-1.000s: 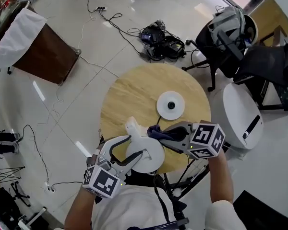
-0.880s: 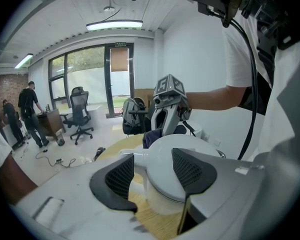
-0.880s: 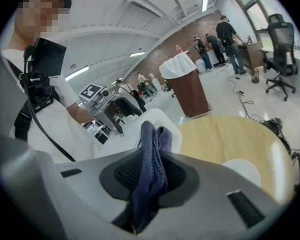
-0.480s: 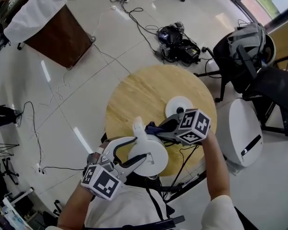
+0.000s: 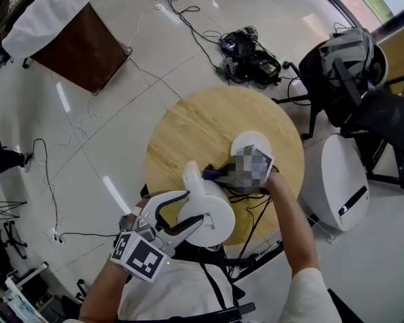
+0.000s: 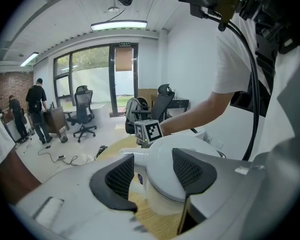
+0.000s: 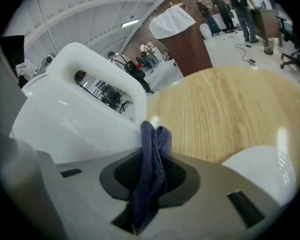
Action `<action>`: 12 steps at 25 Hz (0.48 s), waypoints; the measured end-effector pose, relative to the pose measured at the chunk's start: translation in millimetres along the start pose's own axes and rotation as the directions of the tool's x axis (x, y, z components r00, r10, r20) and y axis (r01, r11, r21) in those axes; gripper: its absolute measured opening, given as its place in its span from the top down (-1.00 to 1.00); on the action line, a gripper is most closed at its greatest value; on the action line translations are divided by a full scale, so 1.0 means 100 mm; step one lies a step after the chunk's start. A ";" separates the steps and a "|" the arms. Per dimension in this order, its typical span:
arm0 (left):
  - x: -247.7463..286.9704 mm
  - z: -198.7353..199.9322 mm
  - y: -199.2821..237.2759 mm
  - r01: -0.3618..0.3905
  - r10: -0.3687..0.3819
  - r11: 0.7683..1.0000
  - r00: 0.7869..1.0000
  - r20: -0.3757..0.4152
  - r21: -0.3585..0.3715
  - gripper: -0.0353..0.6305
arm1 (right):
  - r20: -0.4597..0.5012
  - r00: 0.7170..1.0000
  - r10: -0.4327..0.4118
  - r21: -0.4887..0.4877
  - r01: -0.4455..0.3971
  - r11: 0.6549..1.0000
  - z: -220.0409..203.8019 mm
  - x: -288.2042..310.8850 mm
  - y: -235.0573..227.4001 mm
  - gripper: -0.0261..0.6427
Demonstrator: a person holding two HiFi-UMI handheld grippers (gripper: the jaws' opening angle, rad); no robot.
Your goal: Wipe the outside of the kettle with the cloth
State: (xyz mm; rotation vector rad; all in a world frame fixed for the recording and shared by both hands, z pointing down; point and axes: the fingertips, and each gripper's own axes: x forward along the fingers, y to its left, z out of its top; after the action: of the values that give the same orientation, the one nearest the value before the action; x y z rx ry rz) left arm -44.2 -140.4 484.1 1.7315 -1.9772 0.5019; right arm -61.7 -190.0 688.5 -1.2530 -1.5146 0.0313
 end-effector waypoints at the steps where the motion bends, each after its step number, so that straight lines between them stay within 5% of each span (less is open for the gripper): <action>1: 0.00 0.00 0.00 0.002 -0.002 1.000 1.000 -0.001 0.001 0.19 | 0.015 1.000 -0.007 -0.011 0.007 1.000 0.03 -0.06 0.07 0.67; 12: 0.05 -0.02 0.03 0.020 -0.020 1.000 0.999 -0.045 -0.001 0.19 | 0.233 0.970 -0.067 -0.184 0.112 0.976 0.68 -1.23 1.10 0.67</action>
State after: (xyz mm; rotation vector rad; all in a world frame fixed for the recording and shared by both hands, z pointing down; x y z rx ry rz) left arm -47.7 -143.4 488.9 1.7225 -1.9269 0.5287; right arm -60.1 -188.7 509.8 -1.3712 -1.8051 -0.0380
